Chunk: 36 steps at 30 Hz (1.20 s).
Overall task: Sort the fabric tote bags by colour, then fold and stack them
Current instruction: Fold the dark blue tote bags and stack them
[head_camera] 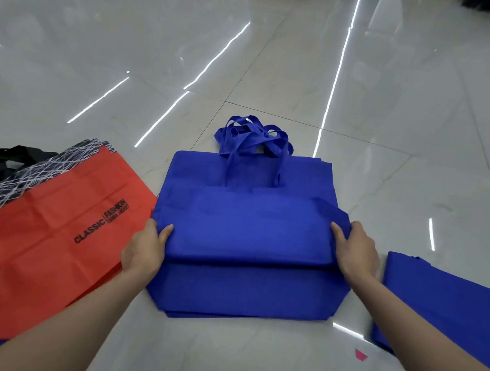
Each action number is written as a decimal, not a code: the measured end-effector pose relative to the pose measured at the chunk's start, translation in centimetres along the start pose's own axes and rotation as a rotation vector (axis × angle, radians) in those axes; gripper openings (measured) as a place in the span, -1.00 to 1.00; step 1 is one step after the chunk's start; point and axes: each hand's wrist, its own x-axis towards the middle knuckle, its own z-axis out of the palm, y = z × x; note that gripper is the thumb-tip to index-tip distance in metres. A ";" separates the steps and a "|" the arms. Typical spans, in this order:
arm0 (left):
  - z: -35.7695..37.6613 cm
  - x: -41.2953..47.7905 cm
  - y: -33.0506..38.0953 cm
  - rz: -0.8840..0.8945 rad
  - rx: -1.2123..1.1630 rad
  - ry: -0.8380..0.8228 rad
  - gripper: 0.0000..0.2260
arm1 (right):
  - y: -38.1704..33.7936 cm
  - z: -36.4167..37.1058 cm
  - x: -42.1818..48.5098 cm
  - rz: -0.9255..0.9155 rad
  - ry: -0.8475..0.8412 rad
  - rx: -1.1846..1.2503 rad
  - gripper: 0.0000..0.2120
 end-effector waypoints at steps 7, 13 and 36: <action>1.4 -2.6 -0.1 -0.023 -0.065 0.168 -0.71 | -1.2 1.3 0.1 0.013 0.062 -0.169 -0.60; 1.2 -2.2 -0.8 -0.048 0.026 0.142 -0.75 | -2.1 1.8 0.1 -0.036 0.141 -0.187 -0.59; 6.5 -1.1 1.1 0.302 0.289 0.138 -0.40 | -8.8 12.0 -4.5 -0.874 -0.227 -0.398 -0.48</action>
